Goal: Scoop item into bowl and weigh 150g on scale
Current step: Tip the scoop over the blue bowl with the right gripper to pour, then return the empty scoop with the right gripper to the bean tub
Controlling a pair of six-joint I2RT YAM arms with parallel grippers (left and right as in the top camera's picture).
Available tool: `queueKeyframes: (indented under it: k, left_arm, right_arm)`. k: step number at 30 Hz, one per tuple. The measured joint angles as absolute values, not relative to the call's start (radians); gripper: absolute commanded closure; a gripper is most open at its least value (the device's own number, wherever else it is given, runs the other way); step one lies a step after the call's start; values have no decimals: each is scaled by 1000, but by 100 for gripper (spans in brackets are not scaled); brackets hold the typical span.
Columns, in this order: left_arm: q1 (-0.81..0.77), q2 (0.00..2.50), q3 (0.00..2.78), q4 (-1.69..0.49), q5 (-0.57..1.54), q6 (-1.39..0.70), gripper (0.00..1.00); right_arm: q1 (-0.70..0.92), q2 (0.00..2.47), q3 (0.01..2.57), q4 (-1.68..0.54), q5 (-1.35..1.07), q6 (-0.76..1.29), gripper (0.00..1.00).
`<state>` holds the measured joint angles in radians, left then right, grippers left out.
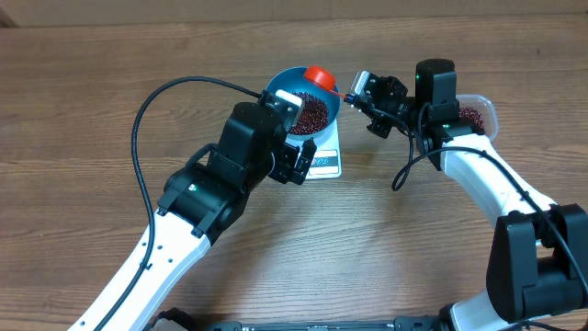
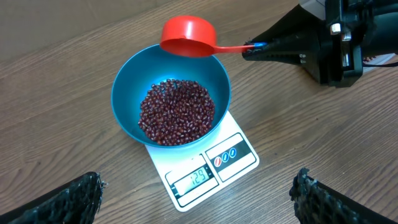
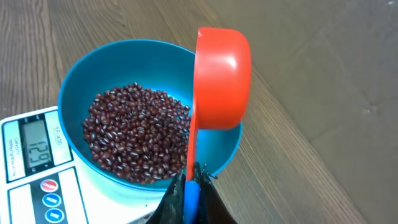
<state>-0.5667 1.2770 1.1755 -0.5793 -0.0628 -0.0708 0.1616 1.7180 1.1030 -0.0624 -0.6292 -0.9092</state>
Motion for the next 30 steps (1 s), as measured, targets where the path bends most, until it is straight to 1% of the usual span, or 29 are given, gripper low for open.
queueKeyframes:
  k: [9,13,17,20,25,30]
  left_arm:
    - [-567,1277,1176,-579,-63,-71,0]
    - [-567,1277,1176,-580,-63,-71,1]
    - [-567,1277,1176,-579,-63,-71,0]
    - [-567,1277,1176,-579,-63,-71,0]
    - [-567,1277,1176,-580,-63,-71,0]
    - [-567,1277,1176,-579,-63,-71,1]
  right_arm:
    - [162,1707,1103,-64,-614,-887,96]
    - [162,1645,1103,-64,-557,-818,96]
    - [159,1545,1103,-80,-431,-704,96]
    - [149,1489,1103,-131,-327,-627,96]
    - [98,1452,1103,-284,-132,-488,96]
    - [15,1452,1103,-434,-23,-393,96]
